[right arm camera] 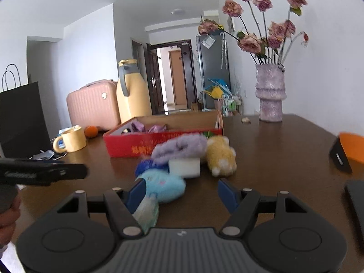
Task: Organize soft objects
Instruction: 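Grasp the yellow plush with the right tool and lift it toward the box, then grasp the white plush bunny with the left tool while the right tool holds the yellow plush, then carry both plushes into the box and open both tools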
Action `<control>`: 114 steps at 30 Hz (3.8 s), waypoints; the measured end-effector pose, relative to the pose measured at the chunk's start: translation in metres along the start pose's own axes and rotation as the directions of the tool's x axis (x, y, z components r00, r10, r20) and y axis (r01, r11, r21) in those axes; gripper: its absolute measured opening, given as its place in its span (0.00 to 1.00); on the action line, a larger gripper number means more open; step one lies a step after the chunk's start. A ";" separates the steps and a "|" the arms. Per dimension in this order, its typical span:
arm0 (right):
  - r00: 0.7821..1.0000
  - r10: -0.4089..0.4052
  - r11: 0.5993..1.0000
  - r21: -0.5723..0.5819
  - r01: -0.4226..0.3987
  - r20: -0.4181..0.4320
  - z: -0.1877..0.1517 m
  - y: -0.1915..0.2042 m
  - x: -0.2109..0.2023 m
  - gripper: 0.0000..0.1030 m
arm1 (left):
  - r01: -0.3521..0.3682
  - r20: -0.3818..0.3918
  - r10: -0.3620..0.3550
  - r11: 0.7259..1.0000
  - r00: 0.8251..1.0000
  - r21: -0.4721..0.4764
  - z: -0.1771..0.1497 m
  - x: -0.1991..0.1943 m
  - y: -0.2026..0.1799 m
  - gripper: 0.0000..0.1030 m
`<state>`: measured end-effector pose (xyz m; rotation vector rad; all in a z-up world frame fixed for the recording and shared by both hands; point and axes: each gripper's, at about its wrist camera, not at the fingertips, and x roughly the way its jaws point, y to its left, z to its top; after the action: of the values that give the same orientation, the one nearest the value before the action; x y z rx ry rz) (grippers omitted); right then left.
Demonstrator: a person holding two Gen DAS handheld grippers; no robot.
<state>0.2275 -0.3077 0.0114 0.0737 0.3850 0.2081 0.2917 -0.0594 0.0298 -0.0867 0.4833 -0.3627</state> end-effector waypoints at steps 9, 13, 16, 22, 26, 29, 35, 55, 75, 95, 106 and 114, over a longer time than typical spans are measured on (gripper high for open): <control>0.996 -0.094 0.995 0.022 0.094 -0.004 0.052 -0.039 0.094 0.62 | 0.039 -0.112 -0.049 0.995 0.993 -0.089 0.060 0.123 0.016 0.72; 0.989 -0.124 0.992 0.010 0.125 -0.086 0.046 -0.063 0.132 0.61 | 0.047 -0.134 -0.057 0.996 0.989 -0.075 0.070 0.157 0.013 0.71; 0.982 -0.106 0.994 -0.010 0.106 -0.157 0.039 -0.070 0.155 0.58 | 0.057 -0.138 -0.066 0.996 0.988 -0.064 0.071 0.171 0.010 0.71; 0.983 -0.067 0.998 -0.017 0.065 -0.172 0.035 -0.065 0.173 0.36 | 0.052 -0.134 -0.057 0.998 0.989 -0.039 0.066 0.167 0.006 0.71; 0.989 -0.108 0.994 0.001 0.109 -0.105 0.040 -0.064 0.152 0.33 | 0.055 -0.080 -0.058 0.998 0.995 -0.036 0.069 0.137 0.007 0.72; 0.988 -0.149 0.989 0.015 0.150 -0.033 0.049 -0.064 0.123 0.33 | 0.054 -0.044 -0.055 0.998 0.997 -0.025 0.067 0.109 0.004 0.72; 0.981 -0.155 0.988 0.032 0.152 0.115 0.075 -0.044 0.060 0.33 | 0.044 0.052 -0.043 0.999 0.998 -0.018 0.054 0.043 0.004 0.77; 0.954 0.234 0.971 0.002 -0.237 -0.189 -0.039 0.136 0.060 0.44 | -0.073 -0.046 0.065 0.977 0.997 -0.200 -0.070 -0.060 0.122 0.73; 0.954 0.254 0.967 0.052 -0.249 -0.162 -0.025 0.120 0.060 0.35 | 0.118 -0.003 -0.127 0.927 0.992 -0.355 -0.046 -0.038 0.135 0.41; 0.943 0.102 0.985 0.163 -0.052 -0.318 0.187 -0.076 0.360 0.35 | 0.016 -0.279 -0.080 0.975 0.957 -0.223 0.180 0.357 0.083 0.42; 0.928 -0.110 0.994 -0.066 0.093 -0.355 0.168 -0.052 0.392 0.43 | 0.011 -0.278 -0.036 0.996 0.960 -0.093 0.181 0.364 0.063 0.47; 0.956 -0.096 0.994 -0.083 0.076 -0.276 0.223 -0.055 0.308 0.55 | -0.110 -0.164 0.115 0.993 0.980 0.044 0.220 0.238 0.068 0.67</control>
<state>0.6015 -0.3023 0.0990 -0.0442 0.6609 0.1461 0.6125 -0.0825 0.1084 0.0048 0.6443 -0.2682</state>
